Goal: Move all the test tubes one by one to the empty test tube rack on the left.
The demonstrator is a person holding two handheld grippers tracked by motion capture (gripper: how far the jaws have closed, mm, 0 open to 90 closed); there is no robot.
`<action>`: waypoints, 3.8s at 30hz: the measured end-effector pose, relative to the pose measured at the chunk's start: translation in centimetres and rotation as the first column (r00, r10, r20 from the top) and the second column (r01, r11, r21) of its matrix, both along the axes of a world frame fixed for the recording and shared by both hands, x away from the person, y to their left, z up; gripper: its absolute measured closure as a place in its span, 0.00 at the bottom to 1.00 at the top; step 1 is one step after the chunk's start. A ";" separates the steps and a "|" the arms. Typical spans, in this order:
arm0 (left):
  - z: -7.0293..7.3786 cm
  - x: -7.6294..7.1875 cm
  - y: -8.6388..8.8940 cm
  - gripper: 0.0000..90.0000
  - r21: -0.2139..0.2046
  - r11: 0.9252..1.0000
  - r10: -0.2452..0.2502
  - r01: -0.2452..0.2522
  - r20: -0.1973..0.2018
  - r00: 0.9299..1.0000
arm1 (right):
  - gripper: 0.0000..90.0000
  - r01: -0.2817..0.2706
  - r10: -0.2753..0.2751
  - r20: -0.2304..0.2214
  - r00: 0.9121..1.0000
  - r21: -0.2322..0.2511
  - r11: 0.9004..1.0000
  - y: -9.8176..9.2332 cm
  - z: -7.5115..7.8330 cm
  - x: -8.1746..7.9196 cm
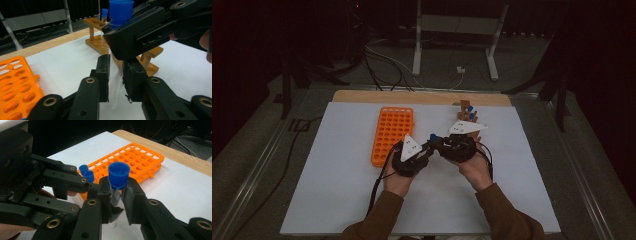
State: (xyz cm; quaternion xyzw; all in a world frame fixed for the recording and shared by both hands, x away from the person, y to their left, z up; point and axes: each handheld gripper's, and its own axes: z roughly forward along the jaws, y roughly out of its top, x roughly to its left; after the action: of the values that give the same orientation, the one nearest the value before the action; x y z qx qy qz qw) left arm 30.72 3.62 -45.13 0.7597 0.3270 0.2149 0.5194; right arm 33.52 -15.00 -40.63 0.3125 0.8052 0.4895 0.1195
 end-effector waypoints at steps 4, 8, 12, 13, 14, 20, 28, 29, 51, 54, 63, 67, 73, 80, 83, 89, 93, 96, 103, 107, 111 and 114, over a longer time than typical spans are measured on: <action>0.0 0.0 0.1 0.87 0.005 1.000 -0.005 0.005 0.012 1.000 | 0.85 -0.003 0.003 -0.002 1.000 0.003 1.000 0.0 0.0 0.0; 0.0 -0.1 0.2 0.87 0.005 1.000 -0.009 0.009 0.011 1.000 | 0.85 -0.005 0.005 -0.003 1.000 0.006 1.000 0.1 0.0 0.0; 0.0 -0.1 0.2 0.87 0.010 1.000 -0.007 0.007 0.009 1.000 | 0.82 -0.013 0.014 -0.022 1.000 0.025 1.000 -0.2 0.0 0.1; 0.0 0.0 0.3 0.87 0.009 1.000 -0.004 0.004 0.006 1.000 | 0.80 -0.015 0.016 -0.029 0.999 0.036 0.999 -0.3 0.0 0.1; -0.1 0.0 0.3 0.87 0.008 1.000 0.000 0.000 0.004 1.000 | 0.78 -0.012 0.013 -0.031 0.999 0.040 0.999 -0.4 -0.1 0.1; -0.1 0.1 1.1 0.87 -0.014 1.000 0.014 -0.014 -0.015 1.000 | 0.69 -0.020 0.021 -0.021 1.000 0.057 0.998 -1.1 0.1 0.1; -0.2 -0.2 2.2 0.87 -0.021 1.000 0.021 -0.022 -0.028 0.999 | 0.55 0.023 -0.022 -0.014 1.000 0.090 0.996 -2.9 0.1 0.2; -0.2 -0.3 2.4 0.87 -0.025 0.999 0.022 -0.022 -0.029 0.999 | 0.52 0.032 -0.030 -0.015 0.999 0.091 0.995 -3.1 0.1 0.4; 0.3 -0.9 5.6 0.87 -0.047 0.999 -0.014 0.012 -0.046 0.999 | 0.16 0.164 -0.164 0.010 0.986 0.026 0.986 -5.9 -1.1 0.8; 0.4 -1.0 6.0 0.87 -0.050 0.999 -0.012 0.010 -0.045 0.999 | 0.13 0.184 -0.185 0.006 0.983 0.028 0.982 -6.6 -1.4 0.7; 1.0 -0.9 6.7 0.87 -0.064 0.998 -0.025 0.022 -0.042 0.999 | 0.07 0.219 -0.219 0.019 0.975 0.029 0.975 -8.3 -1.8 0.2; 1.2 -1.0 7.0 0.87 -0.069 0.997 -0.027 0.024 -0.037 0.999 | 0.04 0.237 -0.238 0.018 0.971 0.034 0.971 -9.0 -1.8 0.1; 1.5 -1.1 7.6 0.87 -0.072 0.997 -0.029 0.026 -0.035 0.999 | 0.00 0.265 -0.266 0.020 0.964 0.027 0.964 -9.8 -1.9 0.0; 1.8 -1.2 8.4 0.87 -0.077 0.997 -0.026 0.023 -0.031 0.999 | 0.00 0.290 -0.291 0.027 0.956 0.036 0.956 -10.9 -1.9 -0.4; 2.0 -1.2 8.7 0.87 -0.075 0.997 -0.032 0.029 -0.035 0.999 | 0.00 0.295 -0.296 0.028 0.955 0.031 0.955 -11.4 -2.0 -0.6; 2.4 -1.2 9.5 0.87 -0.084 0.996 -0.024 0.022 -0.030 0.999 | 0.00 0.326 -0.327 0.021 0.945 0.035 0.945 -12.8 -2.4 -0.9; 2.6 -1.3 10.2 0.87 -0.092 0.996 -0.012 0.009 -0.027 1.000 | 0.00 0.342 -0.343 0.019 0.939 0.044 0.939 -13.5 -2.5 -1.0; 2.6 -1.4 10.8 0.87 -0.098 0.995 0.001 -0.004 -0.025 1.000 | 0.00 0.351 -0.352 0.016 0.936 0.056 0.935 -13.9 -2.4 -1.0; 2.4 -1.2 11.5 0.87 -0.088 0.995 0.040 -0.041 -0.017 0.999 | 0.00 0.354 -0.355 0.014 0.935 0.061 0.933 -14.0 -2.5 -1.1; 1.7 -1.1 11.5 0.87 -0.073 0.993 0.094 -0.094 -0.002 0.996 | 0.00 0.356 -0.358 0.015 0.934 0.065 0.932 -14.2 -2.5 -1.1; 0.7 -0.7 11.4 0.87 -0.065 0.989 0.134 -0.134 -0.012 0.991 | 0.00 0.359 -0.361 0.017 0.932 0.067 0.931 -14.3 -2.5 -1.1; 0.0 -0.4 11.3 0.87 -0.051 0.987 0.149 -0.150 -0.021 0.989 | 0.00 0.360 -0.361 0.017 0.932 0.067 0.931 -14.3 -2.5 -1.1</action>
State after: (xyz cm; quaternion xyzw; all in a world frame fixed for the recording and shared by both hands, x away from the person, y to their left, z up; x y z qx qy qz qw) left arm 30.33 14.88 -45.16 0.7209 0.3929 0.2380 0.5189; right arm 32.38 -29.33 -43.12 0.4515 0.7165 0.4890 0.2090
